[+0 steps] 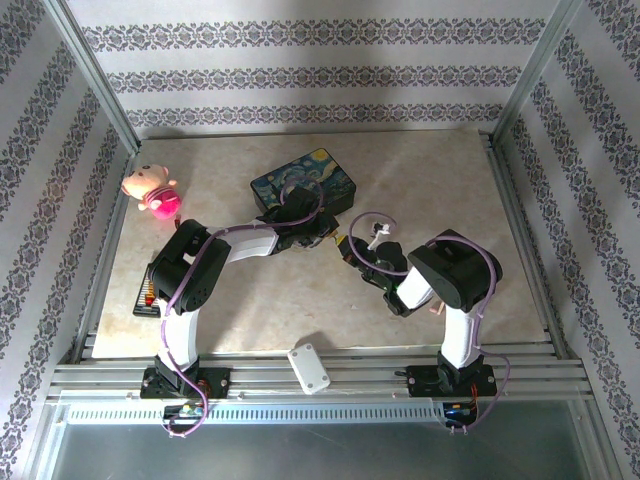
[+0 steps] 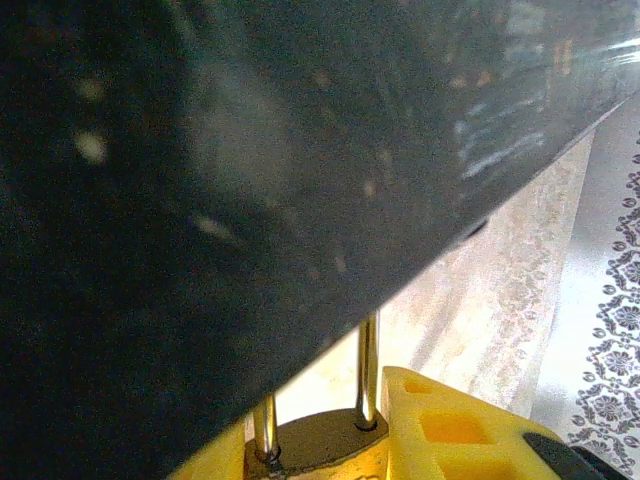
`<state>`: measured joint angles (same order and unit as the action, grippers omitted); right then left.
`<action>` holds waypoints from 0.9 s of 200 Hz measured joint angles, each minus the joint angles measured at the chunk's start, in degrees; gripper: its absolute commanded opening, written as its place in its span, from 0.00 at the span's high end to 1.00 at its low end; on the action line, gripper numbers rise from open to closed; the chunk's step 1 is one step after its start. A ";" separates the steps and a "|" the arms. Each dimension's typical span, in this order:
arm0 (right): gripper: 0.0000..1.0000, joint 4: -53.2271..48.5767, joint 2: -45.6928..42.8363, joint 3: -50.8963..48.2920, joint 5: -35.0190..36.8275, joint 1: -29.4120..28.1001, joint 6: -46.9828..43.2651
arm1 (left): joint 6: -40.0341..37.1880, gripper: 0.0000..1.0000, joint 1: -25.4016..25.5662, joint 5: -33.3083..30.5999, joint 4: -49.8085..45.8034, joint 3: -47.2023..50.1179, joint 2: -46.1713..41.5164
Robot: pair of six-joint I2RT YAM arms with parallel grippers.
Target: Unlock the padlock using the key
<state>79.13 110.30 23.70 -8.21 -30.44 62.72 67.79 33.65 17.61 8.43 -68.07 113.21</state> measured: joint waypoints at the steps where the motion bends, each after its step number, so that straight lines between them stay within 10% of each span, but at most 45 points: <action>1: 1.00 0.00 0.00 0.00 -0.11 0.04 0.00 | 0.00 0.71 0.00 -0.02 0.00 -0.02 0.00; 180: 1.00 0.46 1.75 2.14 -1.97 1.73 5.14 | 0.20 0.71 -0.35 -0.44 0.26 0.09 0.00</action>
<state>79.59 112.05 25.85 -10.17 -28.71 67.85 67.99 33.30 17.17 8.69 -67.99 113.21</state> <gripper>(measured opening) 0.041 0.298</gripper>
